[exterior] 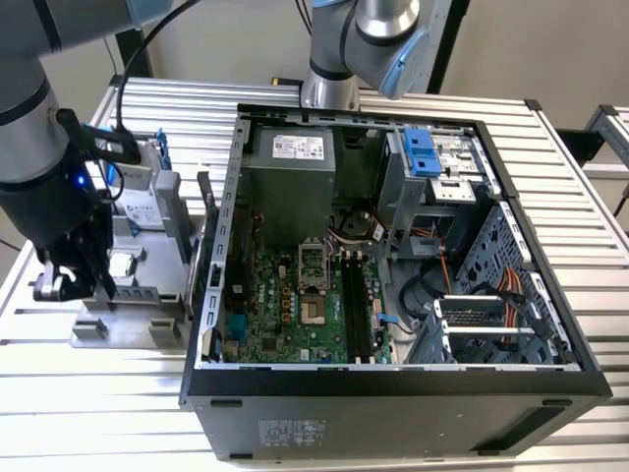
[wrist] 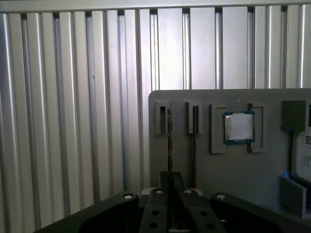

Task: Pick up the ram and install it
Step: 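Pick up the ram and move it above insertion slot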

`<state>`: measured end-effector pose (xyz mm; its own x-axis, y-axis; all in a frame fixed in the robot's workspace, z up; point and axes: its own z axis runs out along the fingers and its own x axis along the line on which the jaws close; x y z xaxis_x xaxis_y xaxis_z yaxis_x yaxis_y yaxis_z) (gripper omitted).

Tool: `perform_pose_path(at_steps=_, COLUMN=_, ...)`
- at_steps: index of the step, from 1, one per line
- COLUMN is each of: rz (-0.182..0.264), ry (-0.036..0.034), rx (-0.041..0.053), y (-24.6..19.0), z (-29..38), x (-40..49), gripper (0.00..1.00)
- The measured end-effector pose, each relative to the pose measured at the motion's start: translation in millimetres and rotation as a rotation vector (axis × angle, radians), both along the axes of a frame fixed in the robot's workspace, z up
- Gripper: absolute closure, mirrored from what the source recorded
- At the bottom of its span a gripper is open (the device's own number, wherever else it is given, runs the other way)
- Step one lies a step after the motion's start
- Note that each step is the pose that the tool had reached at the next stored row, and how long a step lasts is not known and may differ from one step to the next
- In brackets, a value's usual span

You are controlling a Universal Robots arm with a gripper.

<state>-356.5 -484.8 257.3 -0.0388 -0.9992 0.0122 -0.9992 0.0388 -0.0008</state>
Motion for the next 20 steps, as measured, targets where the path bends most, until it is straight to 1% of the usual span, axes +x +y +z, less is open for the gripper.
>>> perform_pose_path(at_steps=20, rz=0.0, ry=-0.0001, rx=0.0001, y=0.0, z=11.5, x=0.0, gripper=1.0)
